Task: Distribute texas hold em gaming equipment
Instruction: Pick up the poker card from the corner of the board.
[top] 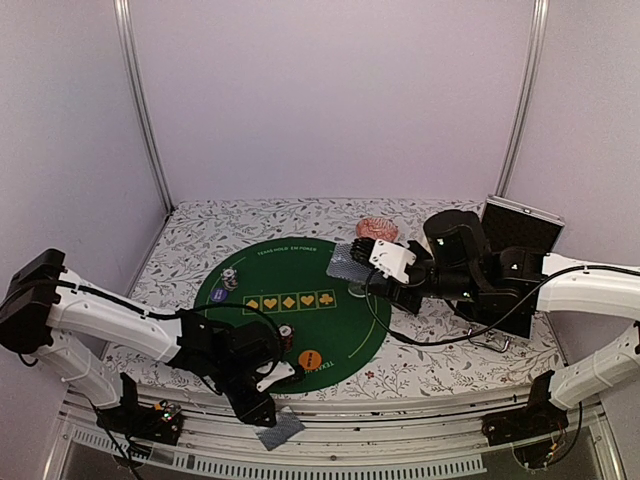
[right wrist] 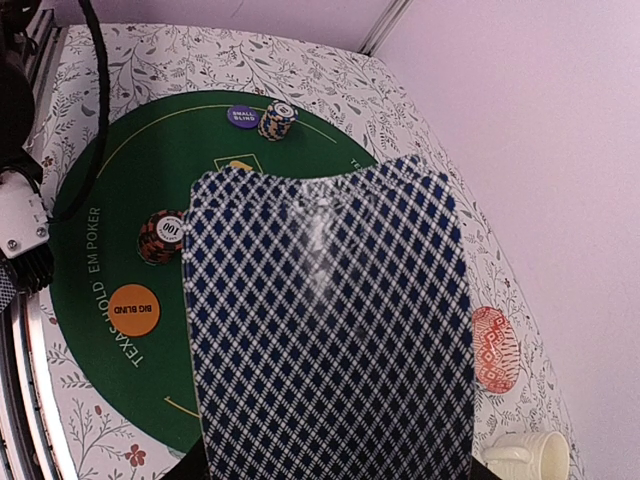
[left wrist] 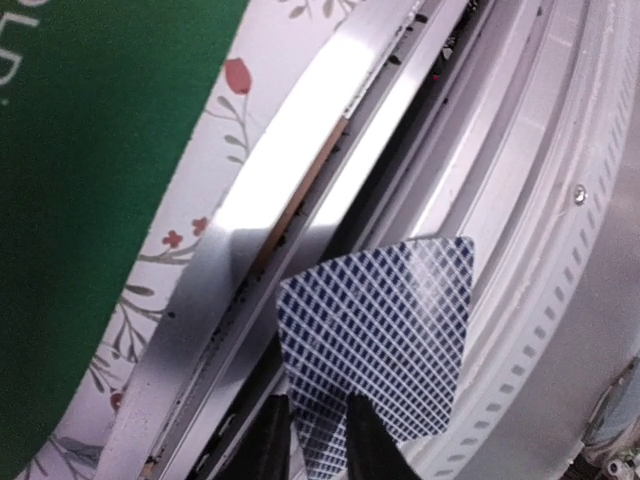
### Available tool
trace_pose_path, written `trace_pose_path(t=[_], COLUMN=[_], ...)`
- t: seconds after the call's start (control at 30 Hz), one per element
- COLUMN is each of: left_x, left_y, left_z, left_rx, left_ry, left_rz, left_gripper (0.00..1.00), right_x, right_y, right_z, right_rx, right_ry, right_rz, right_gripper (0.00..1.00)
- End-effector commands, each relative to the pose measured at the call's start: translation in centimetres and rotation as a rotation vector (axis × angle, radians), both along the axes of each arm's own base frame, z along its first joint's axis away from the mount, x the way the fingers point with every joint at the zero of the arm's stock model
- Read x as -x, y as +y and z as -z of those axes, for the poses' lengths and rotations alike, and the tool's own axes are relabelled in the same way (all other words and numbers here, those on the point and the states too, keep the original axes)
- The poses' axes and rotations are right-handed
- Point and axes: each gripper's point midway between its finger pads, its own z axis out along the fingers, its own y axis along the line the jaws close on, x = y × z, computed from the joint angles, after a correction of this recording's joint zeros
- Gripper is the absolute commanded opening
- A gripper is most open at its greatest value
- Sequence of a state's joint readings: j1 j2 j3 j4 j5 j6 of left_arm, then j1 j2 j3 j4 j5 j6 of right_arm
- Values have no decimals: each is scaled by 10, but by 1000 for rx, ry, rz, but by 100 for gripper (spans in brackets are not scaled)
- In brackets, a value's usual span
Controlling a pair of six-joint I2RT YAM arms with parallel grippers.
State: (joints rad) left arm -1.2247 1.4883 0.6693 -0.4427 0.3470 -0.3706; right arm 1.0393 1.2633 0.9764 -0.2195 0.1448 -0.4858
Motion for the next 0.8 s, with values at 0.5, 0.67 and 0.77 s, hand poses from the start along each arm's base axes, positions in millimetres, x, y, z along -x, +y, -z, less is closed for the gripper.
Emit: trace_pose_path(t=[0.5,0.67,0.77], left_x=[-14,-51,-78], left_y=[-31,-58,-69], left_z=[-43,-86,-101], left_rx=[135,248,277], left_ry=[-99,-230,-277], left_rz=[24,-33,-93], left_gripper=[0,0,0], right_x=[-1,-5,-10], right_y=[-5,-10,-18], right_z=[-20,-32,-35], right_rx=[-40,-63,-72], right_ry=[-29,-50,-47], right_rz=[20,52,88], right_gripper=[46,46,45])
